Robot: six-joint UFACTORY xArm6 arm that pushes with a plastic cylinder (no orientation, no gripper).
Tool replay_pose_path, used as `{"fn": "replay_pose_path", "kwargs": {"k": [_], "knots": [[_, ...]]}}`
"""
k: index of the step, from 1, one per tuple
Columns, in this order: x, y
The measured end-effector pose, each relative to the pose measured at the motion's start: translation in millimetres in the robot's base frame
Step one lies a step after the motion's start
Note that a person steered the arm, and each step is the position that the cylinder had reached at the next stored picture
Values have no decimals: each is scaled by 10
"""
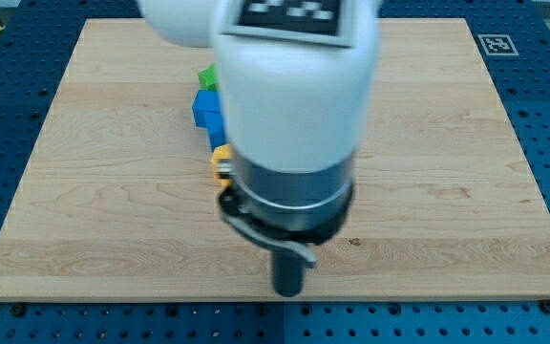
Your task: Move the red star to the right side of the green circle
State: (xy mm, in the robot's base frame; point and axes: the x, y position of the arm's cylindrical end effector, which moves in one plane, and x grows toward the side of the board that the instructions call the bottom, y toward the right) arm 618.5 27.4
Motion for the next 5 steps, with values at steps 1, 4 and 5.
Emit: {"fn": "replay_pose_path", "kwargs": {"k": [1, 4, 5], "knots": [[-263, 1034], [-2729, 1868], [-2807, 1866]]}}
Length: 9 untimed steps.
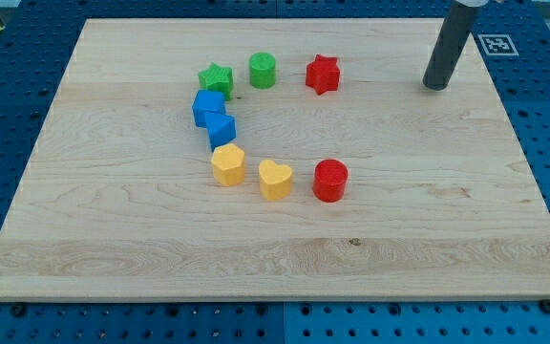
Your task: Move the red star to the right side of the green circle
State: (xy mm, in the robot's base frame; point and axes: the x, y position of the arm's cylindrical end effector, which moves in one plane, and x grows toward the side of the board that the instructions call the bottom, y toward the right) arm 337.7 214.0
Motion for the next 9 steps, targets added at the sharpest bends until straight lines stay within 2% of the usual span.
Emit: {"fn": "replay_pose_path", "kwargs": {"k": [2, 7, 8, 9], "knots": [[-45, -148], [-54, -1474], [-75, -1587], [-121, -985]]}}
